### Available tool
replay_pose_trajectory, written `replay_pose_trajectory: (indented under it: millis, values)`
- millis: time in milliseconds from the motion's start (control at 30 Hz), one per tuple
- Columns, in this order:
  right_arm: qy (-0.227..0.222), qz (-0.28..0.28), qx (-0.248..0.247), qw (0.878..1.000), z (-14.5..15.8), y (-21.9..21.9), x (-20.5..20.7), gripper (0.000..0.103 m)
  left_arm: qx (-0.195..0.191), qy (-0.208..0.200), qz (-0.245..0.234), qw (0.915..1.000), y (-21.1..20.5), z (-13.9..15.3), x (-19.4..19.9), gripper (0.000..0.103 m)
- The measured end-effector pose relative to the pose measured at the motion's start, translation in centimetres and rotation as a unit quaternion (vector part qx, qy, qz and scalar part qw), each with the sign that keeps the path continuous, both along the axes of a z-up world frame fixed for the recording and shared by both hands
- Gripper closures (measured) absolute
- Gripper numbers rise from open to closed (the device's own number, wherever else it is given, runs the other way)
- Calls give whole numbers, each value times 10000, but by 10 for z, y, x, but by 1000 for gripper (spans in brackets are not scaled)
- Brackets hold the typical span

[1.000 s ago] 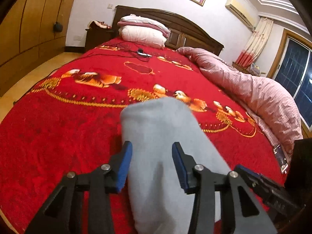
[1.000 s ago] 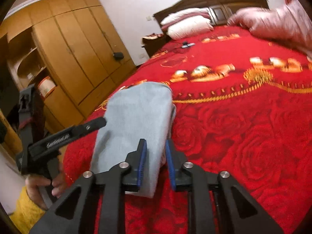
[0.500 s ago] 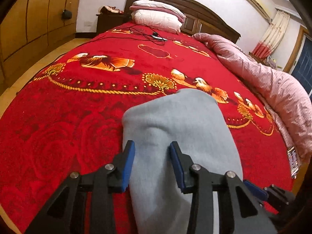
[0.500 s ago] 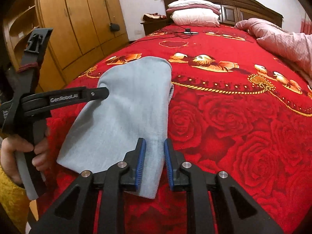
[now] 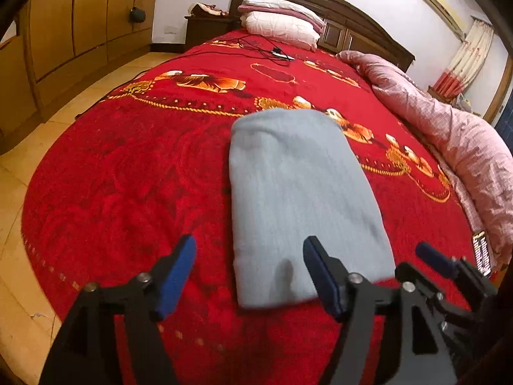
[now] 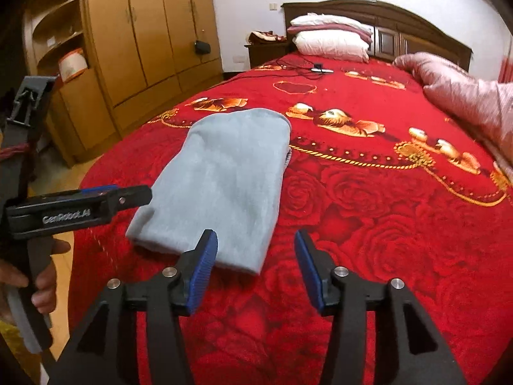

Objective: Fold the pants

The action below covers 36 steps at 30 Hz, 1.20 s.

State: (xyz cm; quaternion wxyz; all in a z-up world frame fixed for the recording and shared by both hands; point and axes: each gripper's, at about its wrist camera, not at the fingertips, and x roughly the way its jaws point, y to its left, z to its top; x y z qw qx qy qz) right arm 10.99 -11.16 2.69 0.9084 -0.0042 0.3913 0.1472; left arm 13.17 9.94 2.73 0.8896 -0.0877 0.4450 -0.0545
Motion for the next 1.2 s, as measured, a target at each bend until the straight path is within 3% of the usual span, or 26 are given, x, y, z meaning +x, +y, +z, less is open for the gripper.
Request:
replay_pose_trajectory:
  millis: [33, 100, 233, 400, 600, 867, 1200]
  values:
    - [-4, -2, -12, 10000, 1, -1, -3, 47, 66, -19, 8, 10000, -2, 2, -6, 28]
    - [65, -43, 9, 10000, 0, -5, -6, 33, 148, -38, 39, 9999, -6, 5, -14, 23]
    - [220, -195, 171, 9994, -3, -16, -7, 31, 166, 22, 52, 9998, -12, 4, -23, 15]
    - [257, -465, 5, 9986, -9, -22, -7, 17, 536, 233, 133, 9982, -18, -10, -26, 12]
    - [490, -582, -297, 9967, -25, -25, -4, 16, 772, 453, 171, 9958, -22, -32, -27, 12]
    - [1074, -619, -232, 9920, -61, -26, 5, 16, 885, 684, 185, 9936, -25, -57, -21, 9]
    - [900, -588, -367, 9935, -67, -19, 1, 6, 1083, 605, 244, 9920, -34, -68, -22, 0]
